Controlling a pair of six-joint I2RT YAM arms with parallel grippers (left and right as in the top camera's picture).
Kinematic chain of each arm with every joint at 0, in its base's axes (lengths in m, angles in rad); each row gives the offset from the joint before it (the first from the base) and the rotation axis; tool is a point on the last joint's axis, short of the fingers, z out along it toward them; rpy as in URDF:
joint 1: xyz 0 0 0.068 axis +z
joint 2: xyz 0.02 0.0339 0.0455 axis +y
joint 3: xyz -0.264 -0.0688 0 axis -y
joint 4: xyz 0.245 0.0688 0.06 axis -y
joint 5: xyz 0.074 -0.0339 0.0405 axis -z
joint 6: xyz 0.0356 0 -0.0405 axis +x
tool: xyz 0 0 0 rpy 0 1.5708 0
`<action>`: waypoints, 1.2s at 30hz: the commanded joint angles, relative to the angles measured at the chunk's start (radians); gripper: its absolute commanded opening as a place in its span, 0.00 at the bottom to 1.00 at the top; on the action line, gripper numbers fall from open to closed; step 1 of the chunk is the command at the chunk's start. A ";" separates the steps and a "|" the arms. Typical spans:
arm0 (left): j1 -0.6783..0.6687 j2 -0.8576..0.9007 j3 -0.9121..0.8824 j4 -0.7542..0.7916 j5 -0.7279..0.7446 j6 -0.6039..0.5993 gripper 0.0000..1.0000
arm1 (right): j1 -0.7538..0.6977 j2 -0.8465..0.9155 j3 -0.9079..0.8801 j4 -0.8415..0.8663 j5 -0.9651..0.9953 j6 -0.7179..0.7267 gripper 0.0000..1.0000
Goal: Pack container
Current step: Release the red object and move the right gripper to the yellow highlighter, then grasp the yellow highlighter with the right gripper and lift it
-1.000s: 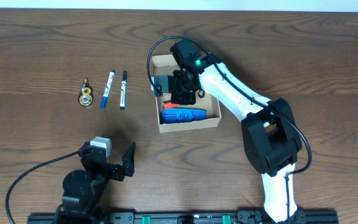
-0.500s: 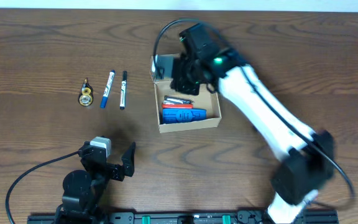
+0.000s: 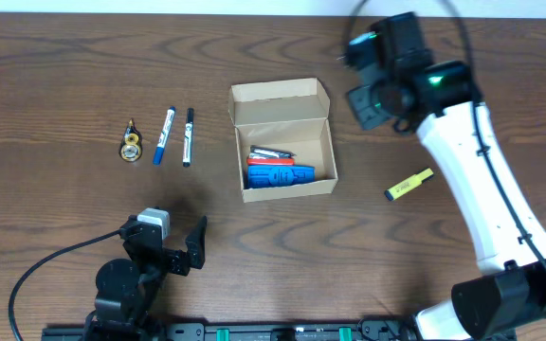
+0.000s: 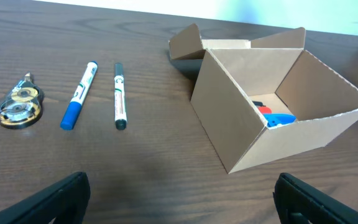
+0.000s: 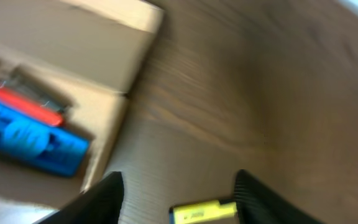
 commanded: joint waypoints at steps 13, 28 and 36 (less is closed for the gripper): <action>-0.005 -0.006 -0.021 0.000 0.003 0.014 0.95 | -0.227 0.024 -0.153 -0.022 -0.047 0.640 0.99; -0.005 -0.006 -0.021 0.000 0.003 0.014 0.95 | -0.243 0.024 -0.623 0.356 0.071 0.971 0.93; -0.005 -0.006 -0.021 0.000 0.003 0.014 0.95 | -0.248 0.024 -0.743 0.487 0.070 1.012 0.92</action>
